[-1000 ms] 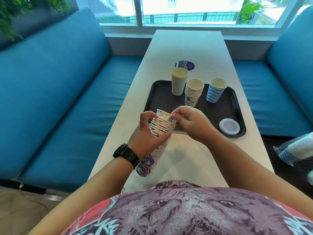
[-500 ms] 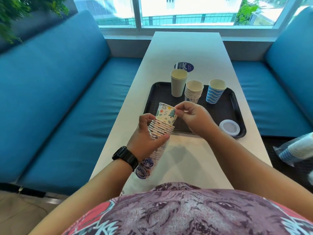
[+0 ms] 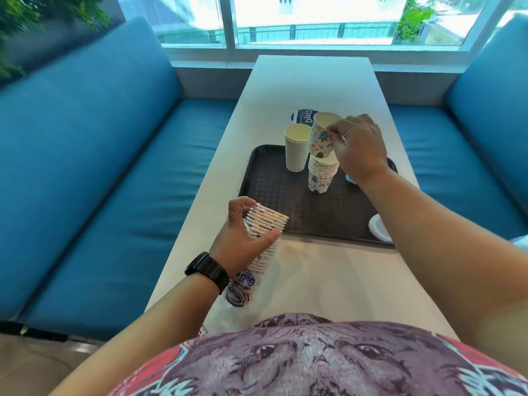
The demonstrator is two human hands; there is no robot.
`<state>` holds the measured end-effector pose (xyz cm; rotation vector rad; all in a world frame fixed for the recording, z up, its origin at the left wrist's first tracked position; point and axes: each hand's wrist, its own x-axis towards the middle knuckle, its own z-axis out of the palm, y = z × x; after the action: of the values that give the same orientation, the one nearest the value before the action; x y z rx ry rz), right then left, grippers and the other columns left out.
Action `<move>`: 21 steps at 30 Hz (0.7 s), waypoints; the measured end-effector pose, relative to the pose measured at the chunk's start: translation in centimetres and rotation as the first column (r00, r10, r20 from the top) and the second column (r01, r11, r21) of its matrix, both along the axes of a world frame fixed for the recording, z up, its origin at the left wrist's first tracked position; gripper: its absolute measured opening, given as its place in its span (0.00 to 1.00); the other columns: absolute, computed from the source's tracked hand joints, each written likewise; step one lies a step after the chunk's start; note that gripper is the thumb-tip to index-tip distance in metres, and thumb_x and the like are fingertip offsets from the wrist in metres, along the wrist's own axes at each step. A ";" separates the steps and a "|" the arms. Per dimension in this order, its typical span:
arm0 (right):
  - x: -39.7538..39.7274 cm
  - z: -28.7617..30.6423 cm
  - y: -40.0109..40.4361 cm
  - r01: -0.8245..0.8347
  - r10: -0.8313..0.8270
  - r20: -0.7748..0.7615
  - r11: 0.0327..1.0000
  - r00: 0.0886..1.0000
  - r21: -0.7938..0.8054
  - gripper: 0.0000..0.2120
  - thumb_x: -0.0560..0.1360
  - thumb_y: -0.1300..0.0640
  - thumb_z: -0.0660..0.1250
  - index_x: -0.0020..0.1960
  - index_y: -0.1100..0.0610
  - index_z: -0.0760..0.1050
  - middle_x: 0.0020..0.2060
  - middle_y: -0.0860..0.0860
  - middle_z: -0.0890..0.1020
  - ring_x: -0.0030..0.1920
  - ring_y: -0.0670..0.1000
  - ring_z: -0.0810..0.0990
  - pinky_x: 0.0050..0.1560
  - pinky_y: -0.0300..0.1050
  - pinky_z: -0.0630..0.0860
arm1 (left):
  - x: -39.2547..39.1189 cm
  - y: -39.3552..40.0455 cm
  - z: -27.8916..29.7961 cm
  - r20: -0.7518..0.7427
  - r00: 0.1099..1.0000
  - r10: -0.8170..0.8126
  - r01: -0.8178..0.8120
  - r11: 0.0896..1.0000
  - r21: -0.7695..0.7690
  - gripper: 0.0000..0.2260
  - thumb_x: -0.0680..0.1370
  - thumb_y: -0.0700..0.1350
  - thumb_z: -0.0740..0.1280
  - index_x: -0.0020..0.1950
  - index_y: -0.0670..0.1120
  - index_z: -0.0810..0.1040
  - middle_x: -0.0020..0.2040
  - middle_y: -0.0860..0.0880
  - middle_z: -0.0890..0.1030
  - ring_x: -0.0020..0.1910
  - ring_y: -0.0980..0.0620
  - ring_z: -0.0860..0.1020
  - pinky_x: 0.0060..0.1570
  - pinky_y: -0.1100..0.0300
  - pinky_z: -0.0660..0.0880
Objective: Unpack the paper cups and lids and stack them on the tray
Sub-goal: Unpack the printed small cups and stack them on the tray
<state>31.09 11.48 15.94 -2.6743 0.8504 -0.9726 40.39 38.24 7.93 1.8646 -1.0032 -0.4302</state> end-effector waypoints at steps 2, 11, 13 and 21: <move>0.5 -0.5 -1.0 0.022 -0.026 -0.080 0.998 0.996 -0.060 0.11 0.78 0.56 0.63 0.55 0.58 0.81 0.52 0.56 0.83 0.57 0.61 0.74 0.56 0.52 0.67 | 0.3 -0.3 0.0 0.002 1.000 0.007 -0.007 1.000 0.004 0.30 0.72 0.45 0.76 0.59 0.57 0.55 0.59 0.49 0.75 0.49 0.59 0.81 0.48 0.69 0.77; 0.4 -5.0 -1.5 -0.023 0.018 -0.258 1.000 0.966 -0.017 0.11 0.77 0.60 0.63 0.55 0.58 0.82 0.53 0.57 0.83 0.55 0.61 0.76 0.58 0.55 0.67 | 1.1 -1.4 -0.5 -0.047 0.999 -0.003 0.005 0.999 0.047 0.30 0.73 0.46 0.75 0.60 0.57 0.55 0.61 0.48 0.74 0.51 0.59 0.80 0.47 0.71 0.77; 0.3 -5.9 -1.5 -0.015 0.019 -0.274 1.000 0.962 0.017 0.12 0.76 0.63 0.62 0.56 0.58 0.81 0.54 0.58 0.83 0.57 0.61 0.77 0.65 0.57 0.65 | 1.1 -1.7 -0.8 -0.048 0.999 -0.006 0.008 0.999 0.045 0.30 0.73 0.46 0.75 0.60 0.57 0.55 0.61 0.48 0.74 0.51 0.58 0.81 0.48 0.69 0.78; 0.0 -6.7 -0.6 -0.041 0.057 -0.135 0.992 0.989 0.122 0.16 0.76 0.66 0.61 0.62 0.58 0.77 0.64 0.57 0.78 0.73 0.56 0.66 0.76 0.59 0.51 | 1.0 -2.0 -0.9 -0.053 0.998 -0.021 0.023 0.999 0.048 0.30 0.73 0.46 0.75 0.60 0.57 0.55 0.59 0.51 0.74 0.51 0.59 0.80 0.48 0.70 0.78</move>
<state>31.06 10.88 9.26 -2.6706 0.8364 -0.7086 41.39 36.26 7.07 1.8769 -0.9864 -0.5183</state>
